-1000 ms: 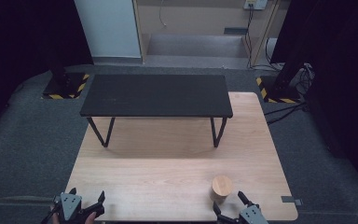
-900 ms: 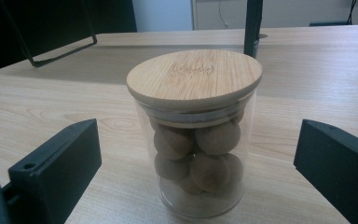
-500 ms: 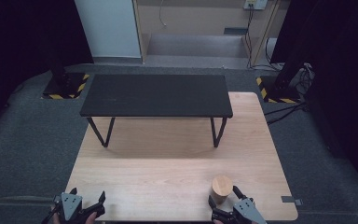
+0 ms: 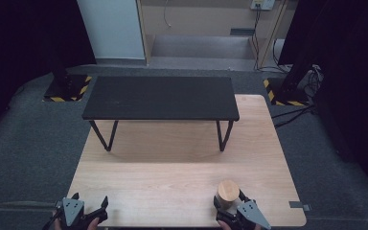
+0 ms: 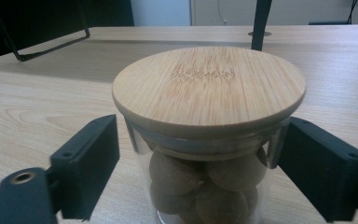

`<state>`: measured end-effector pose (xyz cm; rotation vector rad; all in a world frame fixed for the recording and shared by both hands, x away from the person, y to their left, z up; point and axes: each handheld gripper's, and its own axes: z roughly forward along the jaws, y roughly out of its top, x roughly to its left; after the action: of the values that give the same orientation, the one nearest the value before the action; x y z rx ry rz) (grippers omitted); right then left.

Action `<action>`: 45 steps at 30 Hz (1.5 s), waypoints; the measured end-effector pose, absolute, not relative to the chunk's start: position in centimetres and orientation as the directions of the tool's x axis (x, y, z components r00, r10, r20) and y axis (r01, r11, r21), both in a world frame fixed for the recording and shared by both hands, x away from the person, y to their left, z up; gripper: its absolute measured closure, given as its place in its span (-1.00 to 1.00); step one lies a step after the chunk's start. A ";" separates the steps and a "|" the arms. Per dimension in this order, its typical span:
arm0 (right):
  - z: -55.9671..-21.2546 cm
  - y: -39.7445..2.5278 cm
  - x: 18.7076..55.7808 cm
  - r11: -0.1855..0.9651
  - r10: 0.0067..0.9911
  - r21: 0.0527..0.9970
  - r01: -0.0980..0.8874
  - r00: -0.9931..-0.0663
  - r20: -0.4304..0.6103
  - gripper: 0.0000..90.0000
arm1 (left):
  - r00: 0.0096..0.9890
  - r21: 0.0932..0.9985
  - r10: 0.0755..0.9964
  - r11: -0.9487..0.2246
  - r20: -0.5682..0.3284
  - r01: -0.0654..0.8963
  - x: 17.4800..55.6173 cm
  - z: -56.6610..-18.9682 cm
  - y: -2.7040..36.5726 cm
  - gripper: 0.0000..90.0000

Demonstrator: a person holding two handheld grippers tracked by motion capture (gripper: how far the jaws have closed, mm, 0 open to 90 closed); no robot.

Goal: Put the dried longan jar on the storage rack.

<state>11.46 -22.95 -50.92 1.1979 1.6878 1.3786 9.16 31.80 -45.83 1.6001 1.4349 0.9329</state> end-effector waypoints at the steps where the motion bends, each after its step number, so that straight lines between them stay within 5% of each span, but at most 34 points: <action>1: -50.9 -22.9 11.4 0.034 0.924 0.968 0.248 -0.377 0.064 -0.61 | 0.095 0.903 0.995 -0.061 0.022 0.425 9.2 -45.8 31.8 -0.99; 5: -50.9 -22.9 11.4 0.041 0.927 0.967 0.250 -0.371 0.057 -0.46 | 0.094 0.903 0.995 -0.058 0.020 0.425 9.2 -45.9 31.8 -0.99; 28: -49.2 -22.7 10.9 0.048 0.928 0.966 0.256 -0.369 0.052 -0.42 | 0.100 0.903 0.995 -0.055 0.014 0.426 9.2 -45.9 31.9 -0.99; 45: -43.3 -22.5 11.1 0.079 0.919 0.971 0.227 -0.393 0.017 -0.42 | 0.108 0.905 0.994 -0.052 0.007 0.422 9.2 -45.7 31.9 -0.98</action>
<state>11.07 -22.55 -43.33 1.1431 1.7075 1.3525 9.22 31.94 -45.70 1.5946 1.4244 0.9133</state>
